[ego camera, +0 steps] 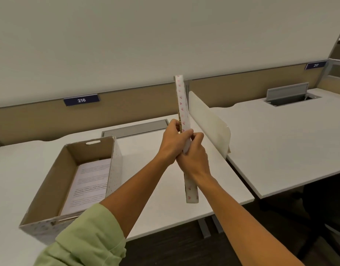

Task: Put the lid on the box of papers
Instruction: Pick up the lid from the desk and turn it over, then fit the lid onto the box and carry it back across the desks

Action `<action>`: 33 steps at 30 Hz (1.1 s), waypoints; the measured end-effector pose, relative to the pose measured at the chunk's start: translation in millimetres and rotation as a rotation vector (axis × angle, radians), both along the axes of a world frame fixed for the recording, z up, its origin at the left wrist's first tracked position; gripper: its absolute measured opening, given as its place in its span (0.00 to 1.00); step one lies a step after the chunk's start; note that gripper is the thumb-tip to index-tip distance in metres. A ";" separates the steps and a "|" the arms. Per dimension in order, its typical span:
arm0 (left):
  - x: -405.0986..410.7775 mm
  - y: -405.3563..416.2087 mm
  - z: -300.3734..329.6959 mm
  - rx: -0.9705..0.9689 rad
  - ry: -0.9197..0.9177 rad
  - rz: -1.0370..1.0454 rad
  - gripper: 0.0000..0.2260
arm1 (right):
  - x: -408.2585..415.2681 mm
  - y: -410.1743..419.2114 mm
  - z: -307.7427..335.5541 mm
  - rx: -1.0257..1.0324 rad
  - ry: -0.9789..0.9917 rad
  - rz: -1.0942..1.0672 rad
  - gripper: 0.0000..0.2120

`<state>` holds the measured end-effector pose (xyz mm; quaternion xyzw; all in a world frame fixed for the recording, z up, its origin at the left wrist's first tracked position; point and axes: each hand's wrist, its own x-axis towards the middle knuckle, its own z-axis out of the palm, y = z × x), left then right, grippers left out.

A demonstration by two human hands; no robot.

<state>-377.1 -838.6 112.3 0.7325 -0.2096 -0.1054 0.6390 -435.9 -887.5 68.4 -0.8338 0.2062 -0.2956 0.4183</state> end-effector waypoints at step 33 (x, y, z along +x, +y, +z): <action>135.5 289.5 75.2 -0.344 0.171 0.130 0.11 | 115.6 72.6 26.8 0.307 -0.045 0.138 0.30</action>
